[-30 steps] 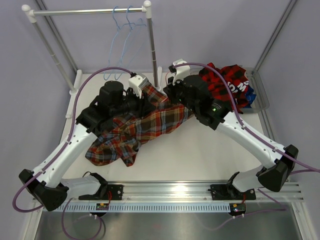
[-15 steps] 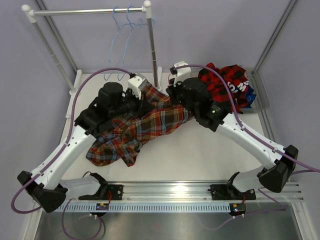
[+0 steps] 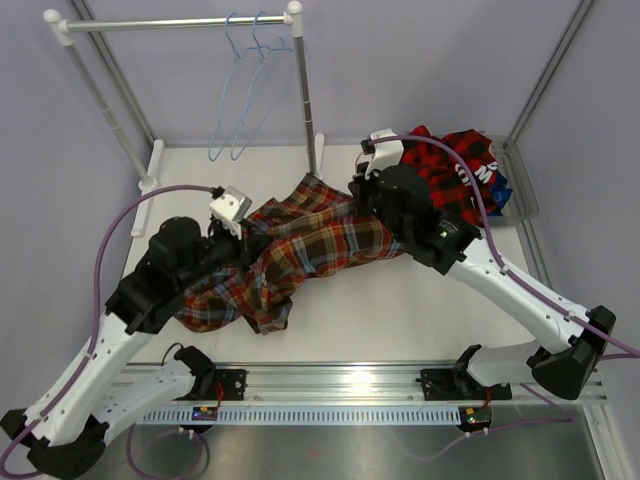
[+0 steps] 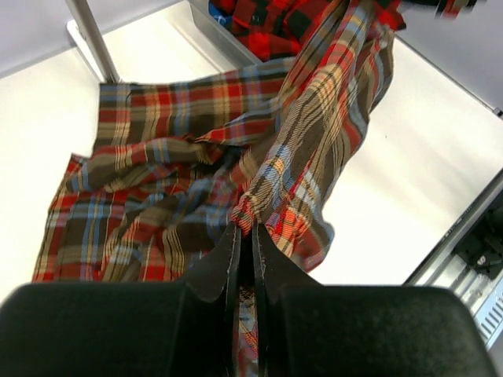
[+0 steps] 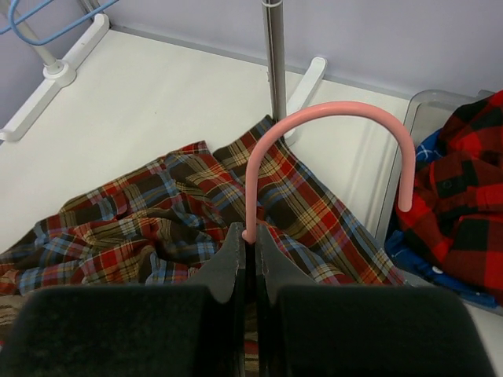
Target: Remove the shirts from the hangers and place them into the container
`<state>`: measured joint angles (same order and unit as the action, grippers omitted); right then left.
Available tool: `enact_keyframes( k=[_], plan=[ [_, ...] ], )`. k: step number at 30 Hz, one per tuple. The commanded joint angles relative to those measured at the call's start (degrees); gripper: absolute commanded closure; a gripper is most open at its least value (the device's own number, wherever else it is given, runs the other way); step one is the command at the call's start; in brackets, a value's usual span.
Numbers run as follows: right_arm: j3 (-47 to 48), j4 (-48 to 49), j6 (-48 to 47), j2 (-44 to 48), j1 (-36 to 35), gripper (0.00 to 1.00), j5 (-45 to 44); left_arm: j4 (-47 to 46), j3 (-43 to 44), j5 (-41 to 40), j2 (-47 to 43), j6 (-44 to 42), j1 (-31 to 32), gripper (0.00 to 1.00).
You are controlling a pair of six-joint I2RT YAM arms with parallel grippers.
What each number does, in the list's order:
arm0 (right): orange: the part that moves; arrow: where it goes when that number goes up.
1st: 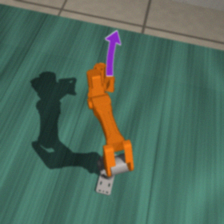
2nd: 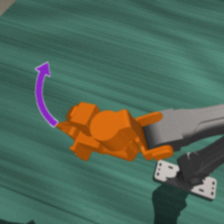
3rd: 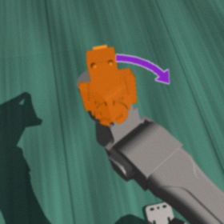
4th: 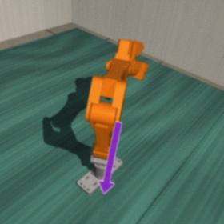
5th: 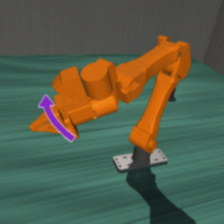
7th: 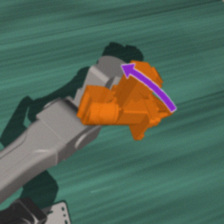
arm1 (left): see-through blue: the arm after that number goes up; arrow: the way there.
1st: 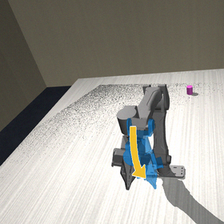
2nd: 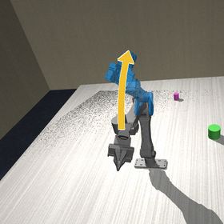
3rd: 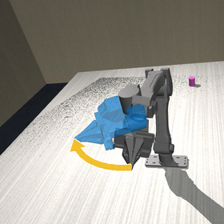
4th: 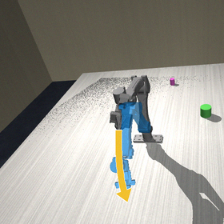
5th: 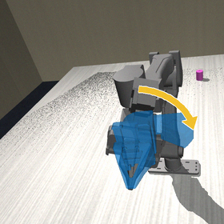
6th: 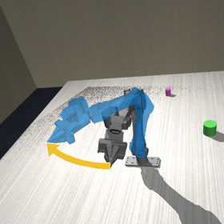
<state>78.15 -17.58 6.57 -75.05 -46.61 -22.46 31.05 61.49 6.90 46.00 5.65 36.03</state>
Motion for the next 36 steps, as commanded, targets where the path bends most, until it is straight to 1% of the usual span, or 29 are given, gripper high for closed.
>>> enact_keyframes(
  k=[1,6,9,12,15,17,20,21,27,29,31,32,35,36],
  plan=[
    [3.0,-3.7,1.2,3.9,2.8,1.00,-8.1,2.8,-4.4,-5.7,-6.9,0.3,-0.2,1.00],
    [5.4,-6.3,4.2,6.2,3.0,1.00,-8.1,5.3,-10.2,-6.7,-13.3,2.2,-0.2,1.00],
    [6.4,-7.6,6.1,7.5,3.0,1.00,-7.8,5.5,-11.7,-3.7,-15.6,3.6,-0.2,1.00],
    [7.7,-9.0,8.2,7.6,3.0,1.00,-9.5,5.5,-13.0,3.6,-15.9,3.8,-0.2,1.00],
    [8.9,-10.3,9.1,6.8,3.0,1.00,-12.2,5.5,-13.4,4.4,-16.6,3.6,-0.2,1.00],
    [8.5,-9.5,9.1,7.0,3.0,1.00,-10.3,5.5,-13.6,3.2,-17.4,3.6,-0.2,1.00],
    [6.6,-5.5,9.0,8.9,3.0,1.00,-6.4,5.9,-14.1,1.4,-16.8,3.3,-0.2,1.00],
    [6.1,-3.6,9.0,9.6,3.0,1.00,-4.1,5.9,-14.2,2.8,-15.8,3.7,-0.2,1.00],
    [6.1,-3.3,9.0,9.4,3.0,1.00,-2.1,5.4,-12.7,10.6,-11.6,4.2,-0.1,1.00],
    [4.4,-1.8,8.7,10.0,2.9,1.00,-1.1,5.4,-12.2,12.3,-11.5,3.8,-0.1,0.87],
    [3.2,-0.9,8.4,10.4,2.9,1.00,0.1,5.5,-11.6,13.1,-12.0,2.7,-0.1,0.66],
    [1.9,-0.5,8.1,10.6,2.9,1.00,0.9,5.8,-11.3,13.0,-12.7,2.4,-0.1,0.53],
    [-1.3,1.1,7.1,11.6,2.9,1.00,2.4,6.6,-9.4,11.7,-13.4,1.4,-0.1,0.30],
    [-2.4,1.5,6.8,11.8,2.9,1.00,2.9,7.4,-8.7,10.8,-13.7,0.5,-0.2,0.26]
  ],
)
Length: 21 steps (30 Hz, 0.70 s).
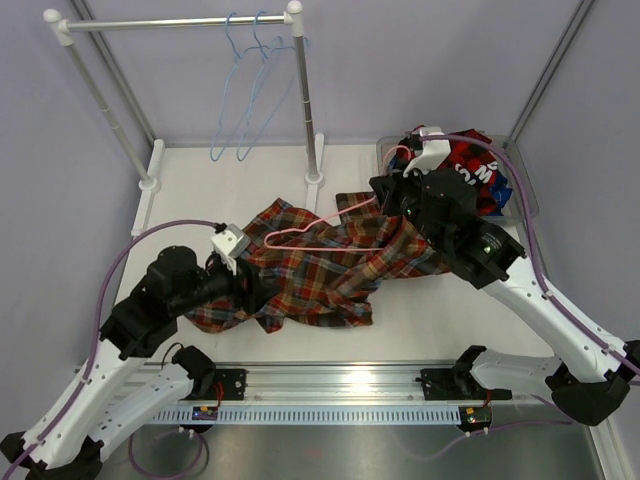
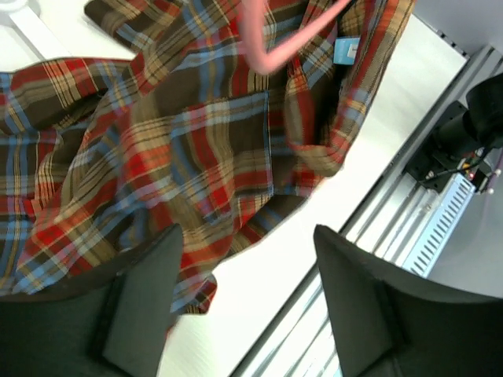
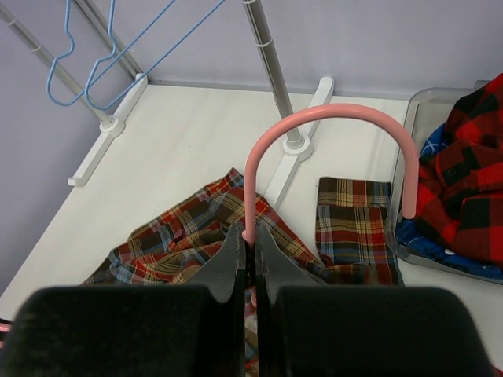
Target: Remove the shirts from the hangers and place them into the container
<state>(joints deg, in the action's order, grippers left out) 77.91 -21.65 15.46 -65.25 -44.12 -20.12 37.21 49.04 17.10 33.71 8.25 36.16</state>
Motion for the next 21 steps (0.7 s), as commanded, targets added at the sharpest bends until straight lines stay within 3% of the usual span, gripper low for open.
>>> enact_keyframes(
  k=[1,5,14,21],
  plan=[
    [-3.2,6.8,-2.9,2.8,0.3,1.00,0.7,1.5,5.0,-0.2,-1.5,-2.5,-0.3,0.23],
    [-9.1,9.5,-3.8,3.6,0.3,1.00,1.2,2.6,8.5,-3.5,-0.6,-5.3,-0.2,0.14],
    [-16.4,18.7,-5.8,2.7,-1.1,1.00,6.8,2.6,20.1,5.6,13.5,-6.1,-0.3,0.15],
    [-15.5,20.2,-7.0,1.3,-2.3,1.00,7.4,2.6,21.5,7.9,23.8,-6.8,-0.3,0.20]
  ],
)
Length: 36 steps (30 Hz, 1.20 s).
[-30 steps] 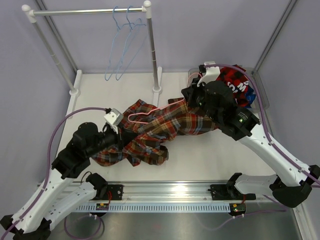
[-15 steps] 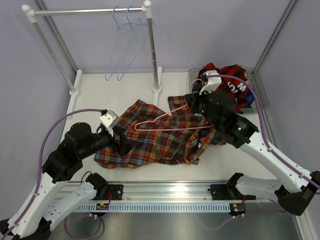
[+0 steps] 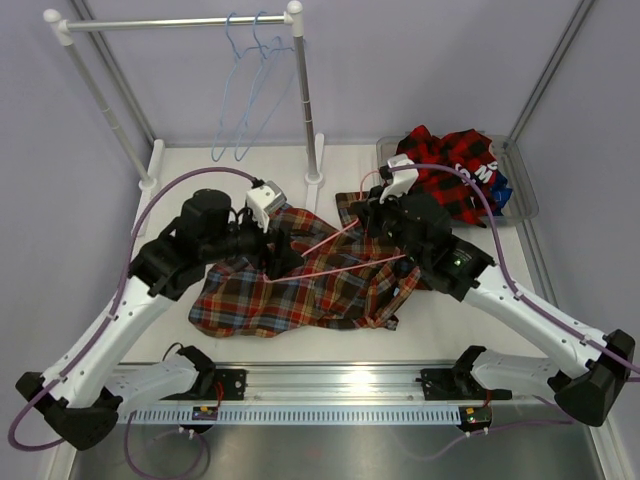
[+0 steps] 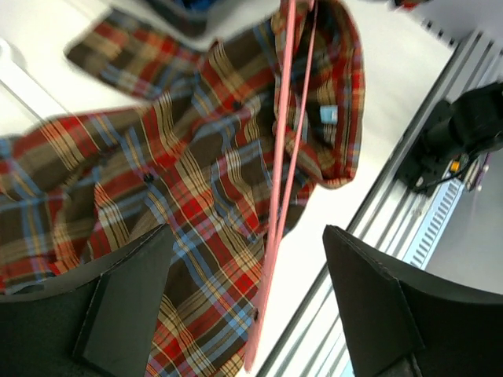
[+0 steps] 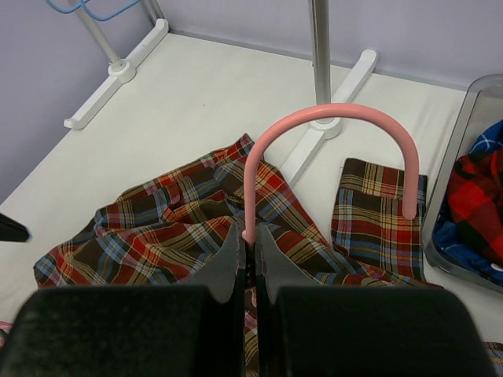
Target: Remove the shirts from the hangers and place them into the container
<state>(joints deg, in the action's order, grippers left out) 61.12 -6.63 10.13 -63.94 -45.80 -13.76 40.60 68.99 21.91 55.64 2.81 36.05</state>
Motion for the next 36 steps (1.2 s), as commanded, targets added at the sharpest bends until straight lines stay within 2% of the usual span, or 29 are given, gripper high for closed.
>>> enact_keyframes(
  k=[1,4,8,9,11,12,17,21,24,26,27,30,31,32,35,36],
  plan=[
    [1.5,5.1,-1.8,-0.1,-0.7,1.00,1.1,-0.8,1.3,3.3,2.6,-1.6,-0.1,0.20],
    [1.7,5.3,-1.9,-0.3,-0.6,1.00,1.4,-0.8,1.1,4.5,5.0,-1.8,-0.2,0.25],
    [2.2,5.4,-2.0,-0.9,-0.7,1.00,2.1,-0.9,1.2,6.1,5.9,-2.2,-0.1,0.41],
    [2.4,5.3,-2.0,-1.1,-0.8,1.00,2.2,-0.8,1.2,6.6,5.9,-2.3,-0.1,0.52],
    [2.6,5.5,-2.0,-1.3,-0.8,1.00,2.4,-0.8,1.1,7.4,6.1,-2.4,-0.1,0.67],
    [2.8,5.5,-2.0,-1.4,-0.9,1.00,2.4,-0.8,1.0,7.8,6.1,-2.4,-0.1,0.80],
    [3.4,5.3,-1.9,-1.4,-0.9,1.00,2.2,-0.9,-0.2,8.8,6.2,-2.4,-0.1,0.85],
    [3.9,5.3,-1.8,-1.4,-0.9,1.00,2.2,-0.8,-0.8,9.3,6.3,-2.4,-0.1,1.00],
    [4.3,5.1,-1.5,-1.6,-0.9,1.00,3.3,-0.9,-1.0,9.3,5.8,-2.4,-0.1,1.00],
    [4.3,4.4,-1.6,-1.8,-0.9,0.96,4.5,-0.8,-1.2,7.5,4.6,-3.8,-0.2,1.00],
    [4.2,4.2,-1.4,-1.8,-0.9,0.94,4.6,-0.9,-1.6,6.3,4.0,-3.9,-0.1,1.00],
    [3.0,3.6,-1.3,-0.8,-0.9,0.68,5.4,-0.8,-2.5,2.7,0.9,-4.3,-0.1,1.00],
    [2.9,3.3,-1.3,-0.5,-0.9,0.58,5.8,-0.9,-3.1,1.7,0.0,-4.0,-0.2,1.00],
    [2.7,2.5,-1.3,0.2,-0.9,0.37,6.1,-0.9,-3.4,-0.3,-0.9,-3.9,-0.2,1.00],
    [1.9,0.3,-1.0,2.1,-0.9,0.14,6.9,-0.8,-5.2,-4.4,-4.5,-3.1,-0.2,1.00],
    [1.3,-0.1,-0.8,2.8,-0.9,0.11,6.9,-0.6,-5.8,-5.2,-6.6,-3.1,-0.2,1.00]
  ],
)
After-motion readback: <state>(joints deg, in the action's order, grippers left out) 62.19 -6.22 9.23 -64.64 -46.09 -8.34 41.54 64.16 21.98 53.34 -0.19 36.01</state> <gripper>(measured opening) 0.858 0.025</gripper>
